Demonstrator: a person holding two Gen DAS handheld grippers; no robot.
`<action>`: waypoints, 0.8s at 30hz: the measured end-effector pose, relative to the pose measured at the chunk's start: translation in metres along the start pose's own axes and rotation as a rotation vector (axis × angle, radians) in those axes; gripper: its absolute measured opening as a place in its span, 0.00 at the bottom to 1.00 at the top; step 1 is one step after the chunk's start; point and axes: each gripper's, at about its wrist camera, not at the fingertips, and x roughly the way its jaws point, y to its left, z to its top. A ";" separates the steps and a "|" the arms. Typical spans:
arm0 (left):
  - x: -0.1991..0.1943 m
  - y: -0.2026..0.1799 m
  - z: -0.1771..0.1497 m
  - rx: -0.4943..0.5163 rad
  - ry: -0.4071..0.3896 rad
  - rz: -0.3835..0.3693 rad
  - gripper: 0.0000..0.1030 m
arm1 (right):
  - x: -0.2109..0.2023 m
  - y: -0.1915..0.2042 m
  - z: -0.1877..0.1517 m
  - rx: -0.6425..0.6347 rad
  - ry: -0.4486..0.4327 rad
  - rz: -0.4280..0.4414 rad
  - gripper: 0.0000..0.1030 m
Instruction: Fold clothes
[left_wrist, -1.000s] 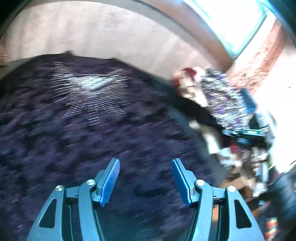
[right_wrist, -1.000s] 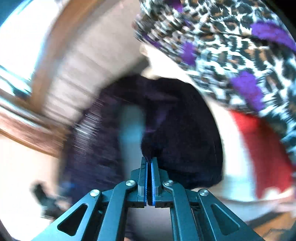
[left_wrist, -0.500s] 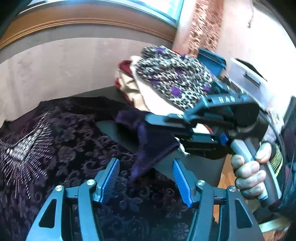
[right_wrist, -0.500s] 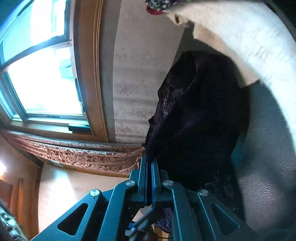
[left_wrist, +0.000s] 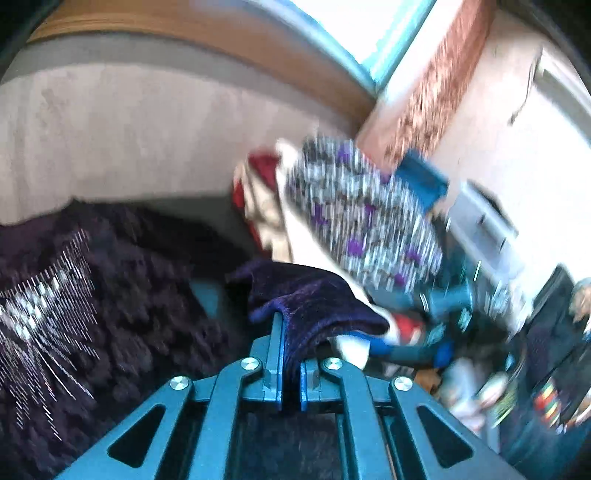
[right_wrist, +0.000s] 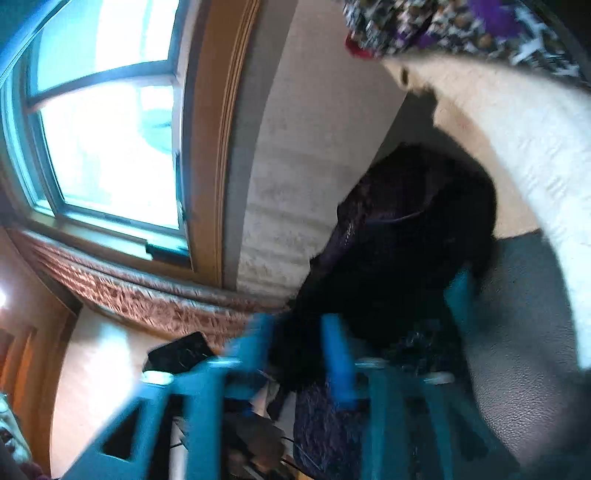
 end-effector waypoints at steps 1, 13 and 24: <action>-0.011 0.006 0.012 -0.018 -0.031 -0.010 0.04 | -0.001 0.000 -0.003 -0.011 -0.010 -0.019 0.70; -0.115 0.057 0.105 -0.014 -0.219 0.053 0.04 | 0.076 -0.005 -0.050 -0.223 0.201 -0.212 1.00; -0.119 0.218 -0.009 -0.232 0.091 0.426 0.04 | 0.103 -0.009 -0.064 -0.368 0.271 -0.325 1.00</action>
